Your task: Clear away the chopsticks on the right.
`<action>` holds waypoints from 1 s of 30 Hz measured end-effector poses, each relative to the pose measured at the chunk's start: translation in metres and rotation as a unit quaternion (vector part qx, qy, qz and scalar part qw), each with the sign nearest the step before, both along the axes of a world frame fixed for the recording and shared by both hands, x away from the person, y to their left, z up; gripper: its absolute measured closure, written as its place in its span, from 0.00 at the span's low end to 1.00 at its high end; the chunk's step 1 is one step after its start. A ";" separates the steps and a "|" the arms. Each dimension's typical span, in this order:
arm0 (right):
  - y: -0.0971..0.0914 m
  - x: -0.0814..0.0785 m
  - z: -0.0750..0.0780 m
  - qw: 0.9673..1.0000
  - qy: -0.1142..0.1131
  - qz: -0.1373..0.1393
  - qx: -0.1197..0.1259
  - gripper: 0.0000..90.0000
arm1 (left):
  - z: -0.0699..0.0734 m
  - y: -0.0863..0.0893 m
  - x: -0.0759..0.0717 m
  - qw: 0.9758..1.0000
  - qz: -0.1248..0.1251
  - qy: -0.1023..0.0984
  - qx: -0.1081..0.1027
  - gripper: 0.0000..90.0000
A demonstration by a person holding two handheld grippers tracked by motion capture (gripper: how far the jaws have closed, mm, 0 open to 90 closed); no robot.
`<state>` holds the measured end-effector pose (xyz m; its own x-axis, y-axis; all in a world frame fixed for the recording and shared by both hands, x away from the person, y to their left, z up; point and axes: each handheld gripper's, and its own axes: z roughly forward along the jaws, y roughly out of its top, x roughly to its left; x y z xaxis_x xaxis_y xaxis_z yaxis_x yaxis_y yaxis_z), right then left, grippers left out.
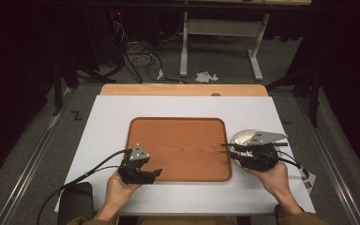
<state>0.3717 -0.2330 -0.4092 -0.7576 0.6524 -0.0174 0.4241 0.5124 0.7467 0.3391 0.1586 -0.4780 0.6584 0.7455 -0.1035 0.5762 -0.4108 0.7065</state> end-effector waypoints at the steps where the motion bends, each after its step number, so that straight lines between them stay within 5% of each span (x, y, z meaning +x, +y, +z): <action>1: 0.000 0.000 0.000 1.000 0.000 0.000 0.000 0.73 | 0.000 0.000 0.000 1.000 0.000 0.000 0.000 0.36; 15: -0.055 0.024 0.016 0.997 -0.014 -0.078 0.002 0.80 | -0.001 -0.001 0.002 1.000 0.001 0.004 0.000 0.36; 20: -0.094 0.040 0.014 0.990 -0.011 -0.139 -0.002 0.83 | -0.001 0.000 0.003 1.000 0.003 0.003 0.003 0.36; 30: -0.131 0.061 -0.015 0.981 0.035 -0.186 -0.041 0.85 | -0.002 0.000 0.006 1.000 0.008 0.005 0.007 0.36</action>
